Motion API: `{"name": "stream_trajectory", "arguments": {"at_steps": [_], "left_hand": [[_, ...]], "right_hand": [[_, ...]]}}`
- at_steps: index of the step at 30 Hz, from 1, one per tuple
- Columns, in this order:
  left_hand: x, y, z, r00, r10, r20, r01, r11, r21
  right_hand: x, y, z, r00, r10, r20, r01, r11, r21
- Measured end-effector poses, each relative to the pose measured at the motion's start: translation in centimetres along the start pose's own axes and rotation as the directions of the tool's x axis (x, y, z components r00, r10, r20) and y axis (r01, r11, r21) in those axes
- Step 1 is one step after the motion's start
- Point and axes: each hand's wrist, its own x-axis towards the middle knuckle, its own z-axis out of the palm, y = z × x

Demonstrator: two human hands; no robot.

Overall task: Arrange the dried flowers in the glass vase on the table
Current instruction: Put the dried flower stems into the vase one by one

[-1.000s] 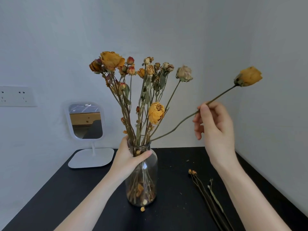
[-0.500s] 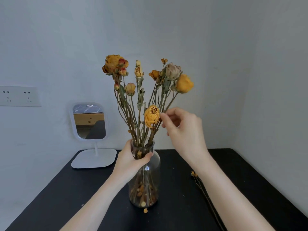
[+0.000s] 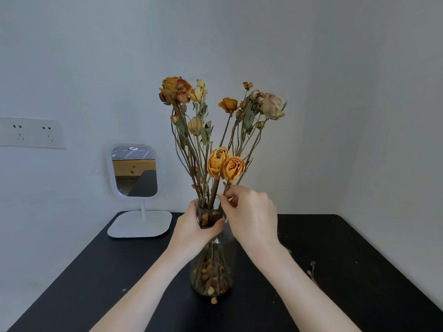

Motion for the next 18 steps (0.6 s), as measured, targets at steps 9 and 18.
{"name": "stream_trajectory", "arguments": {"at_steps": [9,18], "left_hand": [[-0.2,0.01,-0.1,1.0,0.011,0.005,-0.011,1.0,0.021],[-0.16,0.08,-0.16,1.0,0.007,-0.002,-0.007,0.999,0.035]], "right_hand": [[-0.13,-0.4,-0.61,0.987,-0.046,-0.153,0.067,0.988,0.139],[-0.01,-0.11,0.08,1.0,0.002,-0.017,-0.001,0.997,0.074]]}}
